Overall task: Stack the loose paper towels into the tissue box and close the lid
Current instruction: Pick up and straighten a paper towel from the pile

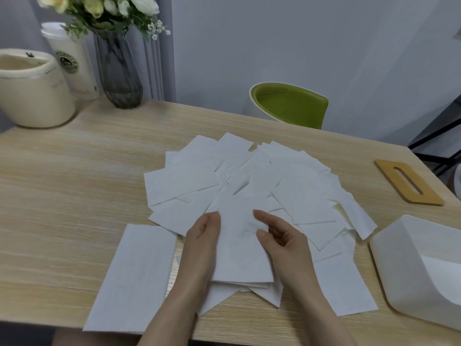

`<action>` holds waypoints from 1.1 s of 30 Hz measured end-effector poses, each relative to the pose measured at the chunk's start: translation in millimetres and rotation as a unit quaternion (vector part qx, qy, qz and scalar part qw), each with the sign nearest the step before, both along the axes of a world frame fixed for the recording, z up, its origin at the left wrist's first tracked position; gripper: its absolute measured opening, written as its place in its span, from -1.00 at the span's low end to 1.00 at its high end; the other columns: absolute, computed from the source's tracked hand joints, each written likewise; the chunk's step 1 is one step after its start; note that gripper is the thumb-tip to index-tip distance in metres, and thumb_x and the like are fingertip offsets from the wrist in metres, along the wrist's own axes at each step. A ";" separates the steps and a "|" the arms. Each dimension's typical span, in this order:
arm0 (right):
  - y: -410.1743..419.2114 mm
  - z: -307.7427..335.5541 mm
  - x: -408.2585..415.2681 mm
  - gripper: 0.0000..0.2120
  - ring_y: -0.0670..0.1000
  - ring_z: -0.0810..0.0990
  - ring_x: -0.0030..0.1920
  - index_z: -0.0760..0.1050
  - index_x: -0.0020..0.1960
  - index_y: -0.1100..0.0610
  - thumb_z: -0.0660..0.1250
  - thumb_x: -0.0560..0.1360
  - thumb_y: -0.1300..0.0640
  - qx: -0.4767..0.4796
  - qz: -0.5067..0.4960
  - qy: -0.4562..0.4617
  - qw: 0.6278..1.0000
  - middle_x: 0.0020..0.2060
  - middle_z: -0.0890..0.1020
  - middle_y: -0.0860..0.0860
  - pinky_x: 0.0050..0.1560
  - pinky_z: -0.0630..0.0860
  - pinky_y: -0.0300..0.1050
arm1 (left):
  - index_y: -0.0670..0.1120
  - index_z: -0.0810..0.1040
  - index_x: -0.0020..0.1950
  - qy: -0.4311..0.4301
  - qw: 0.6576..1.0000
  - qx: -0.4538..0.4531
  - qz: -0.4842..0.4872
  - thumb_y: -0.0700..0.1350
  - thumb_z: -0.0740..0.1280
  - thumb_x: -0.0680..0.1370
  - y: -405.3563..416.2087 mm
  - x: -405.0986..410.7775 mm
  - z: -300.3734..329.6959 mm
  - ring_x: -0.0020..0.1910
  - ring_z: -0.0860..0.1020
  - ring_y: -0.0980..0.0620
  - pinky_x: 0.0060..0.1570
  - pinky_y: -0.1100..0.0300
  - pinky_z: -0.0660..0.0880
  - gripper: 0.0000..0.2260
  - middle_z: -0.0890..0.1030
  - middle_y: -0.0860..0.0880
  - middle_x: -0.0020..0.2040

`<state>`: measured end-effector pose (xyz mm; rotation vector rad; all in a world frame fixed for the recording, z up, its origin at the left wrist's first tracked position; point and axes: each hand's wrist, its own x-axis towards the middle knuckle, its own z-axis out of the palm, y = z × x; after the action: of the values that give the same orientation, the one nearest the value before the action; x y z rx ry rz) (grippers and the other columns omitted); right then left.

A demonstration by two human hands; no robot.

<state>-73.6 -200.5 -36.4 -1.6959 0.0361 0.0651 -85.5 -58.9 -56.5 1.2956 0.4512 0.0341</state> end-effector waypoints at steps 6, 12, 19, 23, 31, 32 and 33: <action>3.2 -1.4 -2.4 -0.66 -0.13 0.59 -0.23 0.63 0.02 -0.06 0.33 0.49 0.37 0.007 -0.003 0.008 1.000 -0.27 0.67 -0.06 -0.18 0.51 -0.35 | -0.07 0.59 0.11 -0.026 0.998 0.047 -0.025 -0.25 0.27 0.60 2.2 -1.9 1.5 -0.09 0.69 0.02 -0.09 0.13 0.59 -0.83 0.72 0.02 -0.10; 19.6 4.5 -5.2 -0.68 -0.19 0.53 -0.24 0.65 0.01 -0.07 0.36 0.47 0.34 0.016 0.016 -0.013 1.000 -0.28 0.58 -0.03 -0.16 0.47 -0.43 | -0.01 0.60 0.09 -0.044 0.997 0.059 0.003 -0.24 0.26 0.60 30.6 -10.1 8.0 -0.19 0.68 0.03 -0.21 0.17 0.56 -0.82 0.72 0.00 -0.17; 60.3 3.1 -14.4 -0.77 -0.17 0.38 -0.39 0.61 -0.02 -0.12 0.37 0.47 0.21 -0.105 0.062 -0.065 0.990 -0.25 0.63 -0.19 -0.28 0.37 -0.40 | -0.01 0.59 0.04 -0.052 0.992 0.064 0.099 -0.28 0.28 0.58 93.1 -25.2 8.7 -0.33 0.65 0.13 -0.36 0.28 0.53 -0.81 0.71 0.05 -0.25; 88.5 -4.9 -25.9 -0.82 -0.24 0.46 -0.33 0.55 0.04 -0.17 0.36 0.48 0.05 -0.208 0.117 -0.060 0.969 -0.22 0.59 -0.27 -0.22 0.35 -0.35 | 0.01 0.58 0.03 -0.046 0.986 0.067 0.146 -0.27 0.28 0.58 127.6 -36.3 6.8 -0.39 0.63 0.17 -0.46 0.32 0.49 -0.81 0.70 0.11 -0.31; 123.0 -14.5 -37.4 -0.51 -0.19 0.44 0.12 0.32 0.29 -0.17 0.35 0.40 -0.18 -0.367 0.142 -0.070 0.917 0.08 0.42 -0.21 -0.04 0.33 -0.24 | 0.04 0.59 0.04 -0.021 0.983 0.090 0.158 -0.25 0.30 0.58 163.4 -53.2 -1.6 -0.38 0.63 0.19 -0.41 0.29 0.48 -0.80 0.70 0.11 -0.26; 125.2 -16.0 -38.6 -0.48 -0.16 0.43 0.13 0.30 0.30 -0.16 0.35 0.39 -0.19 -0.374 0.146 -0.072 0.913 0.09 0.40 -0.20 -0.03 0.35 -0.22 | 0.04 0.59 0.04 -0.019 0.983 0.090 0.158 -0.24 0.30 0.58 165.5 -54.6 -2.9 -0.39 0.63 0.19 -0.41 0.29 0.47 -0.81 0.70 0.12 -0.28; 127.1 -17.3 -39.9 -0.46 -0.13 0.43 0.13 0.29 0.31 -0.16 0.35 0.39 -0.18 -0.378 0.150 -0.074 0.910 0.10 0.39 -0.19 -0.01 0.37 -0.20 | 0.04 0.58 0.04 -0.017 0.983 0.091 0.157 -0.24 0.30 0.59 167.0 -55.8 -4.1 -0.40 0.62 0.20 -0.43 0.29 0.47 -0.81 0.69 0.14 -0.29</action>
<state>-113.5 -73.3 -53.6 -2.4695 -0.3580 0.1676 -141.2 108.1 -60.5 1.3887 0.6312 0.3679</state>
